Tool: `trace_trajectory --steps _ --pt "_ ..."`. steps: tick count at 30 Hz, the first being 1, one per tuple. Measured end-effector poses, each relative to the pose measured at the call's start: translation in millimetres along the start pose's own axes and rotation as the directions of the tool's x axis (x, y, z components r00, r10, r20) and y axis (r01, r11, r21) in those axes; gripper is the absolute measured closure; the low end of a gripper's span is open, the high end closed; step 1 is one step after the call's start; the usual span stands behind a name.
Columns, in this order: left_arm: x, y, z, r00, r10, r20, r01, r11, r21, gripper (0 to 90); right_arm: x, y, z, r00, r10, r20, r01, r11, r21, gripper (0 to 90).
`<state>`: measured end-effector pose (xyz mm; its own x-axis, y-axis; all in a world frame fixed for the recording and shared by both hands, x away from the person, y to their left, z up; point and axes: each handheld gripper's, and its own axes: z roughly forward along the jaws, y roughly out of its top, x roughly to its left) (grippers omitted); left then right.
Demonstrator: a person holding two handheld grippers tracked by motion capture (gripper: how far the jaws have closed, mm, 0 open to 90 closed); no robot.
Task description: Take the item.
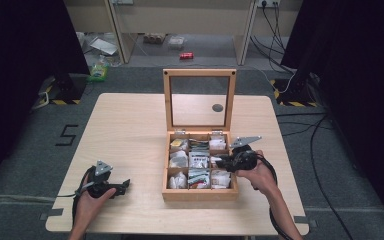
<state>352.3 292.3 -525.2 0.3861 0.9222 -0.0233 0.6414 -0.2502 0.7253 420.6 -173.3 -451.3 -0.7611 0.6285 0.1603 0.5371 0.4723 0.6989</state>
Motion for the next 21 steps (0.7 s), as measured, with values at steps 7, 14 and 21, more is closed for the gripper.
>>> trace_trajectory --steps 7,14,21 --pt "-0.1 0.0 0.1 1.0000 -0.001 0.000 0.001 1.0000 -0.001 0.6 -1.2 1.3 -4.9 0.9997 0.005 0.023 -0.005 1.000 -0.008 68.5" --pt "-0.1 0.0 0.1 1.0000 -0.001 0.000 0.001 1.0000 -0.001 0.6 0.6 3.0 -7.2 0.9991 -0.005 0.041 0.005 1.000 -0.005 65.0" --pt "-0.1 0.0 0.1 1.0000 -0.002 0.000 0.002 1.0000 -0.001 0.6 4.1 6.2 -9.8 0.9984 -0.020 0.052 0.021 1.000 -0.019 63.1"
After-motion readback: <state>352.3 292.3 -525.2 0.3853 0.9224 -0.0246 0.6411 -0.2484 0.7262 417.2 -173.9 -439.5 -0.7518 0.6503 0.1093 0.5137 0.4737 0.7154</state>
